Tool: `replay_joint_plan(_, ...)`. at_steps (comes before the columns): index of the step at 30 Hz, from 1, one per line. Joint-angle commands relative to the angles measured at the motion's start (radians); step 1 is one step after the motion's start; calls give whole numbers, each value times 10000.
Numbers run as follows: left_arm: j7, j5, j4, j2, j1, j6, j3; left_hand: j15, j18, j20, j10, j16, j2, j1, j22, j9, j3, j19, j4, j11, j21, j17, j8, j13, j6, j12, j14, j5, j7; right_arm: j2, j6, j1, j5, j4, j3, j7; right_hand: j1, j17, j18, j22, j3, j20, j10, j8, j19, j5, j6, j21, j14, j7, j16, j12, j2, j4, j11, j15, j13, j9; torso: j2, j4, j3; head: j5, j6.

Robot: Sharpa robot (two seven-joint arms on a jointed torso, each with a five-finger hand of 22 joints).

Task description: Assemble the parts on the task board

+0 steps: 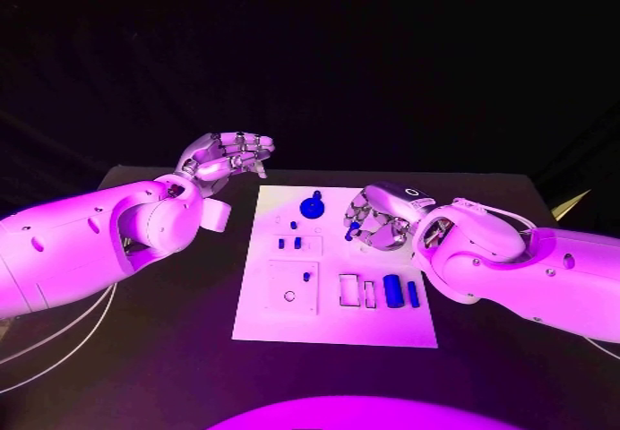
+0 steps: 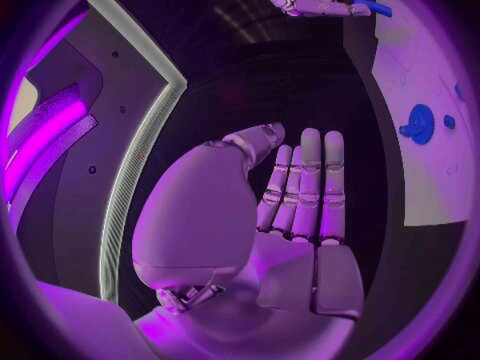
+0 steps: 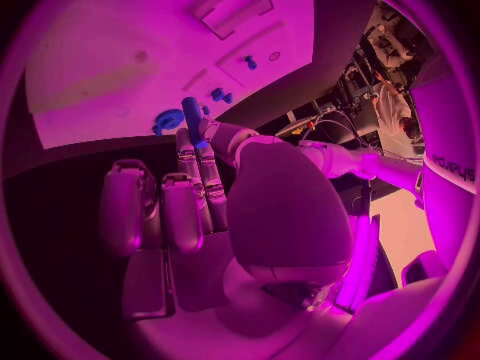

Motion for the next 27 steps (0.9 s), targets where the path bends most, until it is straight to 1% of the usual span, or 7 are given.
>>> replay_joint_plan(1,98,33,-17,35,5,98,-1,-8,132,-14,14,61,40,-80,22,-4,-29,-70,-20,-30,-64,-15,48,-13,53,74,-73,-5,52,240,-227,-134,-224,165,-13,264,-40,-33,-164,1455,12,-87,743,52,462,53,31,-5,323,-8,-9,27,55,-93,-675,-38,145,8,-27,-16,-10,112,4)
replay_joint_plan(5,118,47,-51,69,5,102,-14,-3,128,-11,14,66,29,-110,21,-13,-43,-72,-5,-28,-70,-17,43,-17,30,81,-75,-9,58,694,-350,-446,-354,203,-30,367,-53,-46,-159,1446,28,-88,738,49,454,55,13,-35,320,-5,-15,12,61,-114,-673,-37,146,12,-40,-17,-19,173,2)
replay_joint_plan(10,134,78,-117,183,4,119,-24,2,125,-7,13,72,18,-142,17,-20,-58,-76,13,-26,-81,-18,42,-20,13,88,-75,-10,60,1279,-421,-871,-446,130,-41,543,-85,-94,-149,1427,54,-89,726,43,441,76,-19,-93,309,3,-36,-15,57,-154,-665,-33,148,18,-59,8,-17,284,-60)
replay_joint_plan(12,133,84,-131,227,3,127,-28,4,124,-5,14,75,18,-156,15,-23,-63,-78,23,-25,-86,-19,43,-21,8,92,-75,-10,59,1481,-428,-1015,-456,78,-50,594,-95,-99,-148,1428,59,-89,724,43,440,82,-24,-95,308,5,-39,-21,53,-163,-664,-32,149,20,-49,-4,-25,367,-70)
replay_joint_plan(16,126,91,-152,314,4,144,-33,4,124,-5,14,75,18,-156,15,-23,-63,-78,23,-25,-86,-19,43,-21,8,92,-75,-10,59,1849,-402,-1290,-452,-74,-73,678,-95,-99,-148,1428,59,-89,724,43,440,82,-24,-95,308,5,-39,-21,53,-163,-664,-32,149,20,-44,-15,-45,454,-70)
replay_joint_plan(19,122,93,-159,351,4,153,-34,4,124,-5,14,75,18,-156,15,-23,-63,-78,23,-25,-86,-19,43,-21,8,92,-75,-10,59,2003,-362,-1407,-450,-193,-90,703,-99,-93,-147,1426,66,-88,725,44,438,88,-27,-102,309,5,-37,-25,55,-172,-663,-31,150,22,-40,-11,-39,527,-101)
replay_joint_plan(27,107,94,-165,399,5,170,-36,4,124,-5,14,75,18,-156,15,-23,-63,-78,23,-25,-86,-19,43,-21,8,92,-75,-10,59,2218,-194,-1561,-456,-454,-120,709,-109,-107,-144,1421,89,-88,728,47,433,99,-32,-120,305,7,-44,-35,70,-192,-662,-30,153,28,-46,-18,-27,597,-172)
